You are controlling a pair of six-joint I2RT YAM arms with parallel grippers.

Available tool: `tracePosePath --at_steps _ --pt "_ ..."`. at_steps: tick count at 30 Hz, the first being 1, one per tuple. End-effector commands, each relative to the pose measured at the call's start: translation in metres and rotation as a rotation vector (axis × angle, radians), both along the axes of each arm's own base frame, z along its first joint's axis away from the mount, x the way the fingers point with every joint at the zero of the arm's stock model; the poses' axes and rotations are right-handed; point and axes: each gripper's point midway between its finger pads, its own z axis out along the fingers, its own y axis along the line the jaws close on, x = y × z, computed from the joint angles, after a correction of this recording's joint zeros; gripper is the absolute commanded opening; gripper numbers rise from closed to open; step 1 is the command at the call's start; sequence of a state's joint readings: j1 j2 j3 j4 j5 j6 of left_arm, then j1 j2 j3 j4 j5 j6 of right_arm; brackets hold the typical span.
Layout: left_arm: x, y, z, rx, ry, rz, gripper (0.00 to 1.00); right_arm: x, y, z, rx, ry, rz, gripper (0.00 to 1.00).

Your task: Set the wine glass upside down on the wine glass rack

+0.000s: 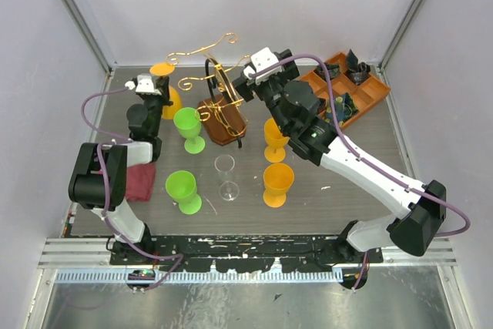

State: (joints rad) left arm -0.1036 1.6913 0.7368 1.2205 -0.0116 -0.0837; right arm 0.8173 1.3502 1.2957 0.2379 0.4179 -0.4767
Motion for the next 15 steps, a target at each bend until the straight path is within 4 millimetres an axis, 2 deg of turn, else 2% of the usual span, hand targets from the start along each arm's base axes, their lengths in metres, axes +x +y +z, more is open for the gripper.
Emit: tracePosePath --at_steps 1,6,15 --pt "-0.009 -0.014 0.034 0.027 -0.176 -0.047 0.0 -0.007 -0.009 0.024 0.033 -0.064 -0.011 1.0" --pt "-0.008 -0.028 0.034 0.045 -0.181 -0.09 0.0 -0.005 -0.007 0.021 0.013 -0.066 -0.011 1.0" --pt "-0.016 -0.029 0.037 0.06 -0.187 -0.094 0.0 -0.001 -0.003 0.015 0.006 -0.061 -0.013 1.0"
